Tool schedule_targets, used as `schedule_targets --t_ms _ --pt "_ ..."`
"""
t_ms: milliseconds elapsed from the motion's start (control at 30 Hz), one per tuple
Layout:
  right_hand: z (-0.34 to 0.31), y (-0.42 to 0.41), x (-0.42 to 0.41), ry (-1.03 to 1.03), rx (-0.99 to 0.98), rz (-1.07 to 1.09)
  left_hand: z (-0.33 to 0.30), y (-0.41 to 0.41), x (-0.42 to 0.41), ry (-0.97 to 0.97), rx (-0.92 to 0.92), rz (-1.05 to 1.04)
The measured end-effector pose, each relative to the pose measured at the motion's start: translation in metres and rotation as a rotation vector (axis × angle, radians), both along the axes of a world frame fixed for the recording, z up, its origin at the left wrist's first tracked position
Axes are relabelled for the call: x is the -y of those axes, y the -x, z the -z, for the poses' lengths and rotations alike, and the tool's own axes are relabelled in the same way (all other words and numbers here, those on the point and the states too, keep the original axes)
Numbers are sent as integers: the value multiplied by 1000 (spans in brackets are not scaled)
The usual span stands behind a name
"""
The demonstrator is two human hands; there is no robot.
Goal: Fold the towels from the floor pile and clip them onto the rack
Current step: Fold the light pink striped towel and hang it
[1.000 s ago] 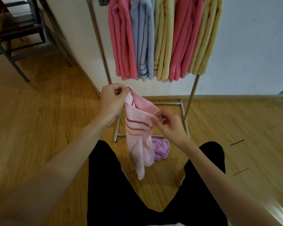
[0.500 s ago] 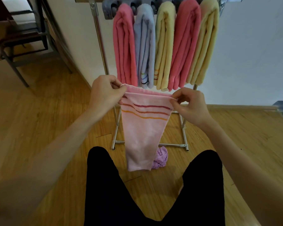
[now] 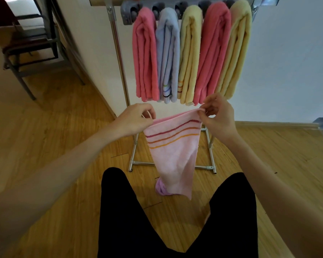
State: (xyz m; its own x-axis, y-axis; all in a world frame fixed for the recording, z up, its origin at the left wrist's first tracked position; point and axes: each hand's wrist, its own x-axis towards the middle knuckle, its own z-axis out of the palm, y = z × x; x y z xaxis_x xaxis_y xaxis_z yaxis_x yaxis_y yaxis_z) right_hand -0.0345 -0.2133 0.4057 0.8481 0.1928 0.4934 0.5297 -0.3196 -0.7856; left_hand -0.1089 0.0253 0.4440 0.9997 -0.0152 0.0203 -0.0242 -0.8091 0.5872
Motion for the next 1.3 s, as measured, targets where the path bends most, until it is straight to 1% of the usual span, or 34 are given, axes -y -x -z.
schedule_targets --t_ms 67,100,200,267,333,467,567,667,767,867,900,967,1033,1100,1133,1300 --pt "1 -1 -1 -13 -16 4 2 3 6 87 -46 100" --pt "2 -2 -1 -17 -22 6 2 6 9 84 -51 168" --pt "3 -3 -1 -16 -38 0 0 15 20 21 -101 383" --pt "4 -3 -2 -2 -41 -13 0 16 26 -31 -142 481" --pt "6 -3 -2 20 -41 -24 3 16 30 -103 -136 539" --pt "8 -1 -2 44 -51 -45 9 16 31 -173 -161 562" --pt "10 2 -1 80 -46 -76 7 21 33 -258 -166 694" --pt "13 4 -3 127 -31 -95 8 19 38 -362 -68 795" --pt "14 2 -3 165 8 -83 9 15 43 -564 94 815" --pt "13 0 0 202 39 -59 9 13 42 -654 424 878" --pt "13 0 1 210 40 -60 8 11 43 -680 508 908" --pt "13 0 2 231 46 -71 5 6 45 -732 538 993" --pt "12 1 1 253 58 -74 3 2 47 -769 497 1071" --pt "11 2 -1 250 65 -70 3 -3 48 -785 526 1089" --pt "10 3 -2 241 64 -68 3 -4 47 -761 522 1056" --pt "5 6 -4 185 34 -77 6 -8 44 -566 555 747"
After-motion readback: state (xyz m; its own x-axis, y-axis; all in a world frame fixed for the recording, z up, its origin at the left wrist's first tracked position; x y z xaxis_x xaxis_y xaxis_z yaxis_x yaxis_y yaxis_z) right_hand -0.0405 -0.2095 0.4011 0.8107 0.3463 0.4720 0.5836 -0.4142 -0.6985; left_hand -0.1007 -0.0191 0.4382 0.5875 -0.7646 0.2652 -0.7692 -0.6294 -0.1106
